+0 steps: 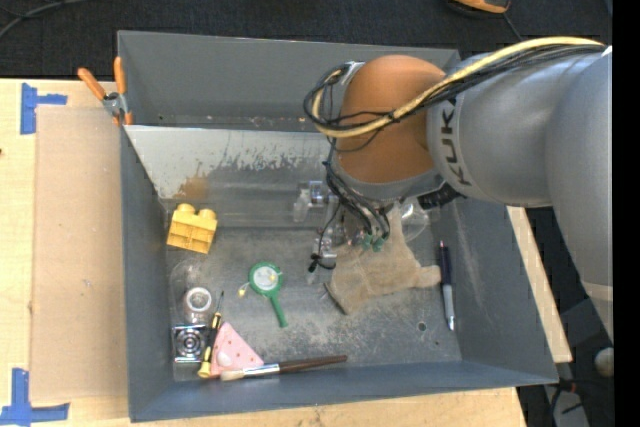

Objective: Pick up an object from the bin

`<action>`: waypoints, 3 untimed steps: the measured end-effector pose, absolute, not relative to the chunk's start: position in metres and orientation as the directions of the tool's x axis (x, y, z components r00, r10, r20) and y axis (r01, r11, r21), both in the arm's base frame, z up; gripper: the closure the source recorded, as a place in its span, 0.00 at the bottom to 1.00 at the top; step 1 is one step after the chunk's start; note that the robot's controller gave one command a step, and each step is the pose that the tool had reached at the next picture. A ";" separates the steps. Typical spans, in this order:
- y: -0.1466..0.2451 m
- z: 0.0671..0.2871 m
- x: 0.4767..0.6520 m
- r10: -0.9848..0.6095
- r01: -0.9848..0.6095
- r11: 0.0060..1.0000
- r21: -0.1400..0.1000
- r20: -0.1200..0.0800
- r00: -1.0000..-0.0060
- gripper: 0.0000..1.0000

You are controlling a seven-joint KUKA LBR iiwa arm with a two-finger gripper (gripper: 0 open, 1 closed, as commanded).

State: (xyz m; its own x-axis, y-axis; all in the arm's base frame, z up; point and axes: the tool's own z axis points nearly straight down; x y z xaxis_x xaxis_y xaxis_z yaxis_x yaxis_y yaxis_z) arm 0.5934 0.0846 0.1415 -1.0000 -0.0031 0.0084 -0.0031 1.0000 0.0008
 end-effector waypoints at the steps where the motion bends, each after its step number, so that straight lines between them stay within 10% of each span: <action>1: 0.084 0.146 0.595 -0.001 -0.001 1.000 0.001 0.001 -1.000 0.00; 2: -0.013 0.096 0.577 -0.052 -0.052 0.999 0.002 0.003 -0.999 0.00; 3: -0.008 0.106 0.561 -0.174 -0.174 0.985 0.005 -0.003 -0.985 1.00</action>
Offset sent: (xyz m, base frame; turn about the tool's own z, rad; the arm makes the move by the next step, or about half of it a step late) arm -0.0182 -0.1057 -0.0478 -0.0481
